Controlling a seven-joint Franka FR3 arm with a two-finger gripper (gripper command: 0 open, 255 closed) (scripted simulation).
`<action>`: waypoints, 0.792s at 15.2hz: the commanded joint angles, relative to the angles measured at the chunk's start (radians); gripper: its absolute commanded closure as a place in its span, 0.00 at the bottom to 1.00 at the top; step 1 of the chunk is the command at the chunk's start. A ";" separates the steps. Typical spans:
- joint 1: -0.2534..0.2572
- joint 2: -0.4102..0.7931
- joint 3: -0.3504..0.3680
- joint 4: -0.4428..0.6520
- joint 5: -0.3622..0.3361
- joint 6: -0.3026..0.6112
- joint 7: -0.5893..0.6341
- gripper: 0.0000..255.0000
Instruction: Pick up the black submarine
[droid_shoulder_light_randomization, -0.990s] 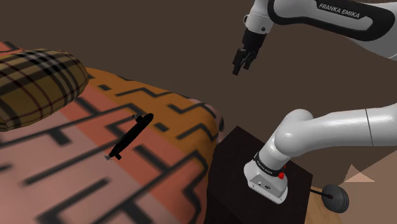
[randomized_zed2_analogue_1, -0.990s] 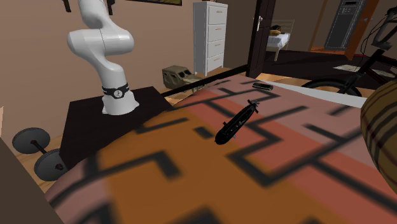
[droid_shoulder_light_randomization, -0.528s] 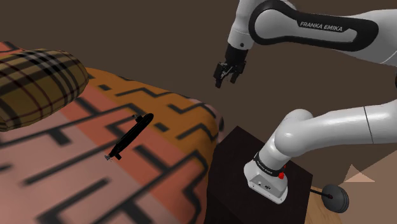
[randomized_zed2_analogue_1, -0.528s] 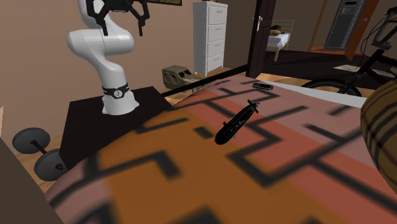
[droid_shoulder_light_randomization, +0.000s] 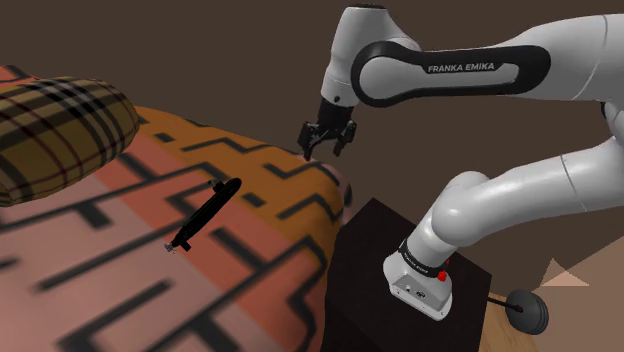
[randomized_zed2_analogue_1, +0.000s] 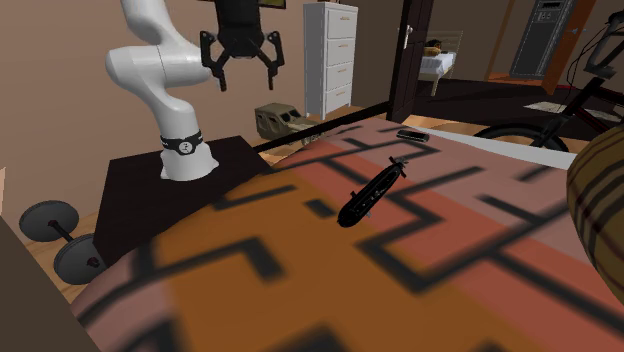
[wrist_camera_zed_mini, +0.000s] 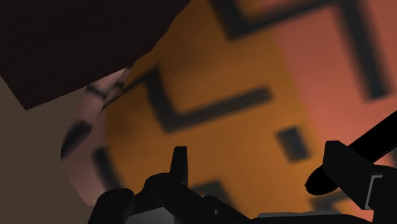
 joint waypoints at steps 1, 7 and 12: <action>-0.007 0.058 0.042 0.002 0.020 0.064 0.073 0.00; -0.043 0.266 0.174 0.061 0.029 0.237 0.304 0.00; -0.085 0.476 0.272 0.152 -0.051 0.365 0.530 0.00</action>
